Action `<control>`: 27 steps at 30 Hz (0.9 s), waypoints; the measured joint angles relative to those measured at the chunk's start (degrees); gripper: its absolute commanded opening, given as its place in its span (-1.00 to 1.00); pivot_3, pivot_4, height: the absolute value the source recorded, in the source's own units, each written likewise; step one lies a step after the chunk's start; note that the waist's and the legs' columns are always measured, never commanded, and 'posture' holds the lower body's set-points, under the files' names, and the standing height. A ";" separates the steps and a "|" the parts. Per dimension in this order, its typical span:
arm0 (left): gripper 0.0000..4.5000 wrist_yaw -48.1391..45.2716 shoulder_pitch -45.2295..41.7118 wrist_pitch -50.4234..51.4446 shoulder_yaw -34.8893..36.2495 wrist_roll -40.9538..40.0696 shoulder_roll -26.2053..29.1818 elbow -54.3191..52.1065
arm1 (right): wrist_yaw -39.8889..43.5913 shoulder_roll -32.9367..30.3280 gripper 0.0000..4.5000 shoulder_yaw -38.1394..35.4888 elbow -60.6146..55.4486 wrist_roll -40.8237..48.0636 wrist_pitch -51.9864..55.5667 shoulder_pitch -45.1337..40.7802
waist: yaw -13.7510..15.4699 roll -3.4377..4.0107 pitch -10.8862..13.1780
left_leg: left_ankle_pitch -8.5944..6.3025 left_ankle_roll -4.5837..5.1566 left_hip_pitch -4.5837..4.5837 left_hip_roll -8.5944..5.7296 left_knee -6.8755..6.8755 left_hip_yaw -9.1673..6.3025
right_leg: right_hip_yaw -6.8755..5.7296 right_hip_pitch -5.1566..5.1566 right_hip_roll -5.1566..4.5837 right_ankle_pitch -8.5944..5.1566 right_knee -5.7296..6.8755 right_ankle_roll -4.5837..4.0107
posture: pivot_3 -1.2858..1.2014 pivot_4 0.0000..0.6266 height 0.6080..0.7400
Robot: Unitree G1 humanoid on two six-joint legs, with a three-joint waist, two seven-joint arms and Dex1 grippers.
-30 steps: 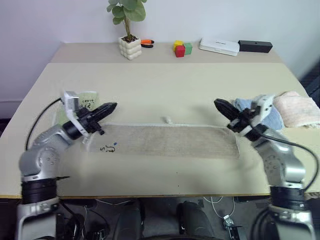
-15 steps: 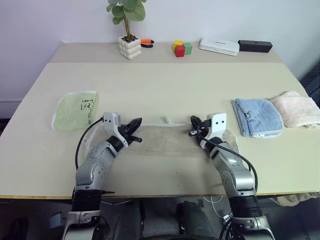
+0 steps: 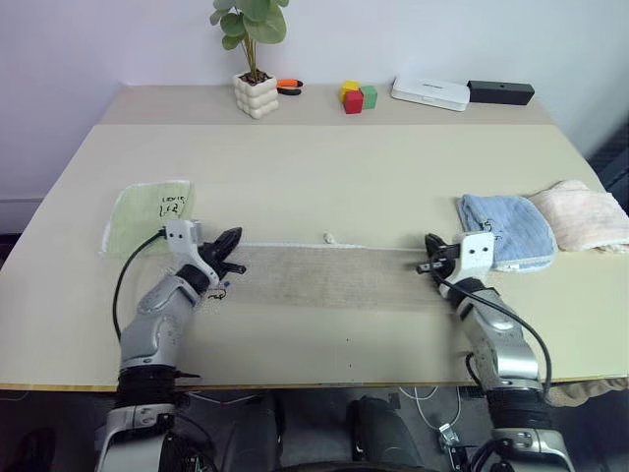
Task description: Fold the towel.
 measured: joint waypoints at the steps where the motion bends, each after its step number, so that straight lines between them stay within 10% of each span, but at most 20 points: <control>1: -1.00 -0.37 0.10 0.33 0.38 -0.41 0.20 -0.01 | 0.61 -0.28 -0.98 -0.19 0.13 0.47 -0.08 0.03 | -0.01 0.00 0.00 | 0.00 0.00 0.00 0.00 0.00 0.00 | 0.00 0.00 0.00 0.00 0.00 0.00 | 0.03 -0.52 1.00; 5: -0.41 -3.81 0.49 2.10 0.81 -2.26 2.31 -0.08 | 6.39 -0.60 -0.61 -2.02 -1.27 6.71 1.91 0.66 | -0.05 0.00 0.00 | 0.00 0.00 -0.01 0.00 -0.02 0.00 | 0.00 -0.02 0.00 0.00 0.00 0.00 | 0.03 -0.52 1.00; 11: 0.97 -12.05 1.01 2.53 -2.24 -2.44 6.59 -4.50 | 12.21 -3.56 0.74 -4.58 -13.35 20.42 13.26 0.98 | 0.13 0.00 0.02 | 0.00 0.00 -0.05 0.01 -0.02 0.00 | -0.01 -0.03 -0.02 0.00 -0.02 -0.01 | 0.03 -0.52 1.00; 13: 1.00 -15.01 0.53 2.53 -3.00 -2.49 8.65 -5.18 | 13.38 -5.70 0.99 -6.89 -17.12 25.69 17.92 2.51 | 0.27 0.00 0.02 | -0.01 0.02 -0.06 0.01 -0.03 -0.01 | -0.02 -0.04 -0.02 -0.01 -0.04 -0.02 | 0.03 -0.52 1.00; 27: 1.00 -44.39 -0.96 5.72 -3.87 -8.80 25.76 -6.88 | 10.93 -7.90 0.99 -23.24 -32.84 53.44 35.23 32.63 | 0.33 0.00 0.02 | -0.06 0.08 -0.09 0.04 -0.18 -0.06 | -0.07 -0.10 -0.04 -0.14 -0.14 -0.26 | 0.03 -0.52 1.00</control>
